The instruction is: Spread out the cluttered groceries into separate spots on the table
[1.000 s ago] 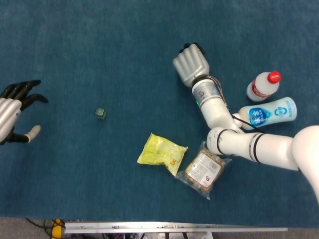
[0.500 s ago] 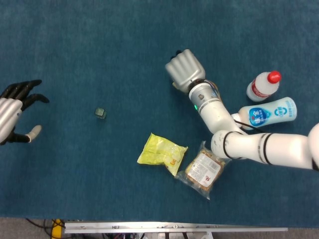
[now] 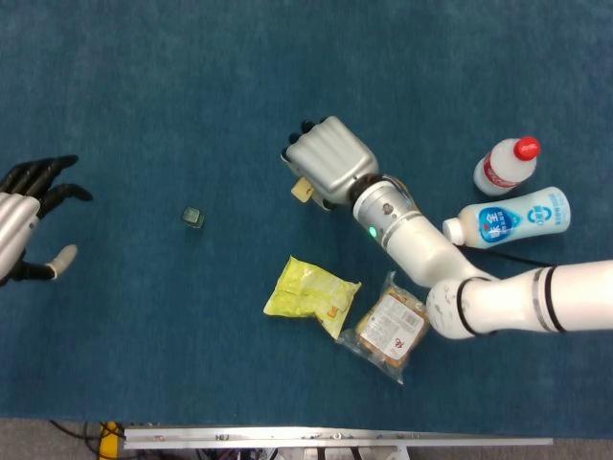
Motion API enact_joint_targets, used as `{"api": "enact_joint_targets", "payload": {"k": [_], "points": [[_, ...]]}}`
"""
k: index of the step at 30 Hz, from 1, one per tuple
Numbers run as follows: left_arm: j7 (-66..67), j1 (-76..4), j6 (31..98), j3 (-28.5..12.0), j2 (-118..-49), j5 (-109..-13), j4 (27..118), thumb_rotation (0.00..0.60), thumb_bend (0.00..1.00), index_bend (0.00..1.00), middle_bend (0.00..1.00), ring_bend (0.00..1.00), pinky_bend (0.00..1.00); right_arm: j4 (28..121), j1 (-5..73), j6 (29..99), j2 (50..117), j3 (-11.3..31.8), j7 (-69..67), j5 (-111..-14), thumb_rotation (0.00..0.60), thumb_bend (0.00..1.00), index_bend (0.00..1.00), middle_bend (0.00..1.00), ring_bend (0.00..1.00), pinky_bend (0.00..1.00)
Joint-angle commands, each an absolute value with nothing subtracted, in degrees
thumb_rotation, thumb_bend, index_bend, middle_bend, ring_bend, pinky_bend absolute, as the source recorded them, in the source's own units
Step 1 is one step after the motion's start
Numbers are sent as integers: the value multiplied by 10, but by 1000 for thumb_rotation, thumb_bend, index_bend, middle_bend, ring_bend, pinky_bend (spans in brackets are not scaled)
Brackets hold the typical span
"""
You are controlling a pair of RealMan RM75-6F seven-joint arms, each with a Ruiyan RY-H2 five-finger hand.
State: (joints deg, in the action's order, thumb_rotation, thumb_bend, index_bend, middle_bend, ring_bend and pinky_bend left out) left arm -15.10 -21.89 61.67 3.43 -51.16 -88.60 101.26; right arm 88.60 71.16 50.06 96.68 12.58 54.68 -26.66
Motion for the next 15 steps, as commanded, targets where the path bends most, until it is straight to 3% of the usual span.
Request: {"api": "enact_joint_targets", "payload": {"k": [1, 7, 13, 15], "points": [[-149, -216, 620, 36, -508, -889, 1017, 600, 357, 251, 39, 0, 44, 894, 718, 518, 977, 121, 541, -276, 600, 254, 573, 379, 256, 403], [-142, -207, 631, 40, -496, -892, 1026, 600, 358, 251, 39, 0, 44, 889, 737, 549, 1000, 108, 564, -265, 600, 254, 534, 377, 257, 403], [-140, -206, 632, 39, -490, -891, 1029, 600, 357, 251, 39, 0, 44, 898, 748, 563, 998, 97, 588, -239, 600, 252, 122, 299, 223, 401], [-138, -207, 629, 38, -489, -891, 1030, 600, 358, 251, 39, 0, 44, 904, 748, 564, 994, 97, 583, -243, 600, 252, 31, 277, 213, 399]]}}
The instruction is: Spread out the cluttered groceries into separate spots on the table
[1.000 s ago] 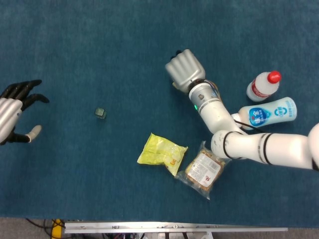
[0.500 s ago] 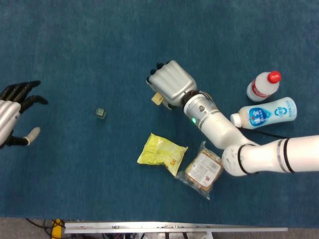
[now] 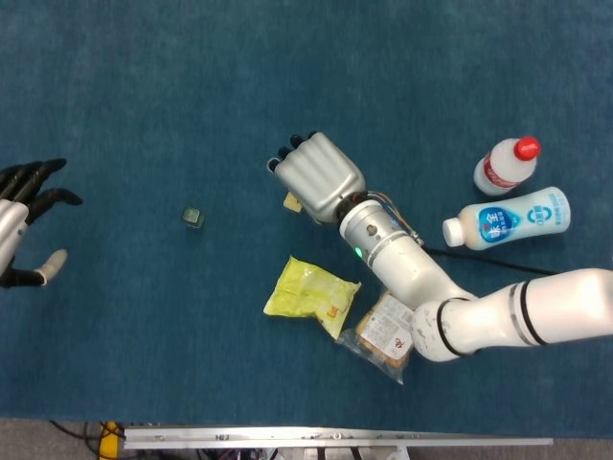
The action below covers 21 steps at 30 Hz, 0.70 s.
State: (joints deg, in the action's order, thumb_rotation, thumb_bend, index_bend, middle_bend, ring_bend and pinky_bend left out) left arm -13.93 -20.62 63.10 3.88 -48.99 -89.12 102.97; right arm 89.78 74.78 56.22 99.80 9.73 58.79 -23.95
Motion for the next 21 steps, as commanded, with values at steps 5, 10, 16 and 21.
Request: {"api": "enact_joint_targets", "payload": {"k": [5, 10, 16, 21], "points": [[-134, -214, 619, 34, -489, -887, 1031, 600, 357, 250, 39, 0, 44, 919, 739, 571, 975, 99, 563, -261, 600, 251, 0, 232, 192, 387], [-133, -229, 600, 29, -493, -891, 1028, 600, 358, 250, 39, 0, 44, 967, 713, 596, 917, 91, 542, -279, 600, 251, 0, 231, 191, 387], [-144, -264, 564, 23, -507, -916, 1020, 600, 358, 265, 48, 0, 44, 1050, 658, 638, 814, 82, 492, -323, 600, 251, 0, 232, 191, 387], [-162, -301, 535, 19, -528, -947, 1010, 600, 358, 303, 61, 0, 44, 1106, 607, 665, 725, 68, 447, -363, 600, 238, 0, 246, 191, 387]]}}
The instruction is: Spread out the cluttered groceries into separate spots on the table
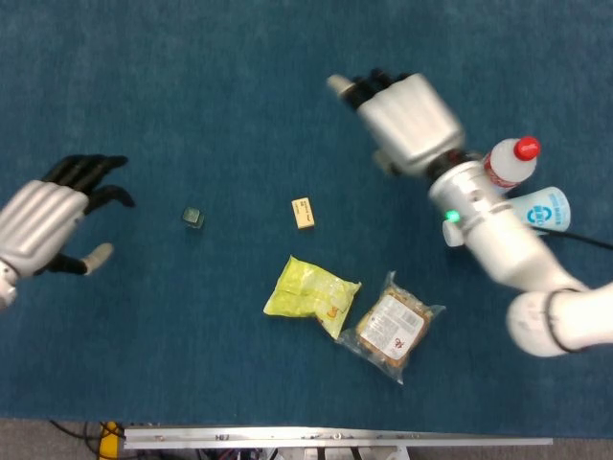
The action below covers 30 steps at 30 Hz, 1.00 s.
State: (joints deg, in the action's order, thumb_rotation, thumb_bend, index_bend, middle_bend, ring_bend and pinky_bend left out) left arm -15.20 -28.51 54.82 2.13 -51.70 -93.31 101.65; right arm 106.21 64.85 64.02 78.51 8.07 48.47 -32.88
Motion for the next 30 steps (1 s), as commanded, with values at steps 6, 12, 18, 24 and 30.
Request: {"api": "enact_joint_targets", "payload": {"k": [6, 12, 18, 24, 30], "points": [[-165, -343, 503, 12, -567, -968, 993, 600, 358, 346, 66, 0, 44, 1148, 552, 683, 643, 55, 393, -413, 600, 219, 0, 259, 191, 387], [-149, -382, 472, 2, -610, -970, 972, 600, 358, 344, 64, 0, 44, 1171, 504, 692, 586, 45, 347, -461, 600, 215, 0, 268, 191, 387], [-135, -414, 452, -16, -649, -952, 958, 600, 358, 318, 53, 0, 44, 1182, 464, 699, 550, 34, 316, -502, 600, 213, 0, 268, 192, 387], [-103, -444, 434, -30, -700, -934, 925, 600, 358, 305, 43, 0, 44, 1188, 424, 708, 522, 27, 284, -547, 600, 213, 0, 268, 191, 387], [-59, -469, 416, -32, -750, -924, 888, 600, 357, 281, 28, 0, 29, 1191, 392, 713, 502, 24, 261, -585, 600, 212, 0, 268, 192, 387]]}}
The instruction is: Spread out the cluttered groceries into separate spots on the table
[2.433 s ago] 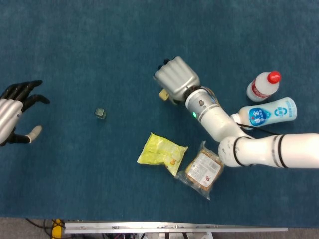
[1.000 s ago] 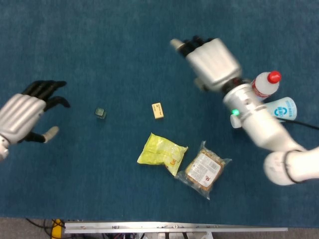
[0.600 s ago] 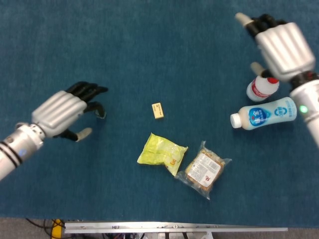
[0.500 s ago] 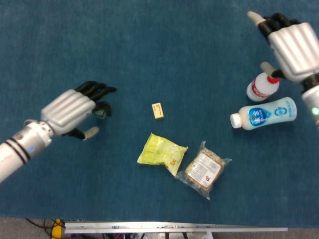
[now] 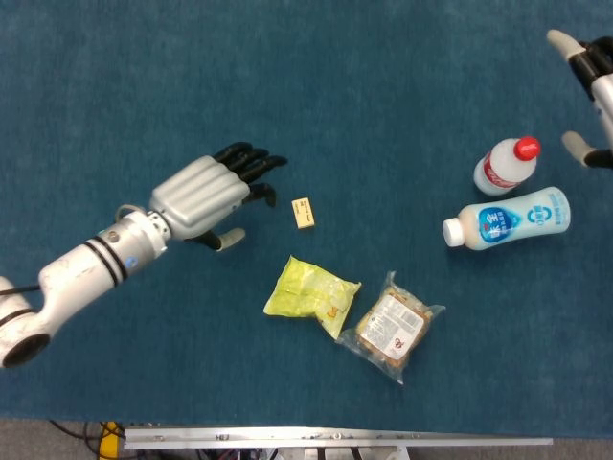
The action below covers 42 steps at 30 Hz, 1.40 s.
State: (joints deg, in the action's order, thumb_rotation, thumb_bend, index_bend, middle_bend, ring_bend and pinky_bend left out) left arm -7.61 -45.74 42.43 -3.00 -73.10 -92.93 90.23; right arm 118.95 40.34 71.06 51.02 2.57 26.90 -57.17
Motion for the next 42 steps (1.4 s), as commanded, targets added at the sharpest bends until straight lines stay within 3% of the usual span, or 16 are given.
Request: {"api": "enact_joint_targets", "payload": {"k": [1, 26, 42], "points": [[-50, -472, 414, -32, -759, -923, 881, 600, 357, 281, 28, 0, 27, 1191, 388, 713, 499, 24, 258, -589, 600, 212, 0, 268, 192, 387], [-14, -542, 364, -22, -900, -885, 735, 600, 358, 285, 27, 0, 27, 1166, 327, 686, 483, 45, 210, -633, 600, 203, 2, 268, 192, 387], [-29, -550, 368, -3, -929, -880, 696, 600, 358, 325, 27, 0, 27, 1152, 311, 669, 483, 61, 196, -634, 600, 201, 2, 268, 191, 387]]}}
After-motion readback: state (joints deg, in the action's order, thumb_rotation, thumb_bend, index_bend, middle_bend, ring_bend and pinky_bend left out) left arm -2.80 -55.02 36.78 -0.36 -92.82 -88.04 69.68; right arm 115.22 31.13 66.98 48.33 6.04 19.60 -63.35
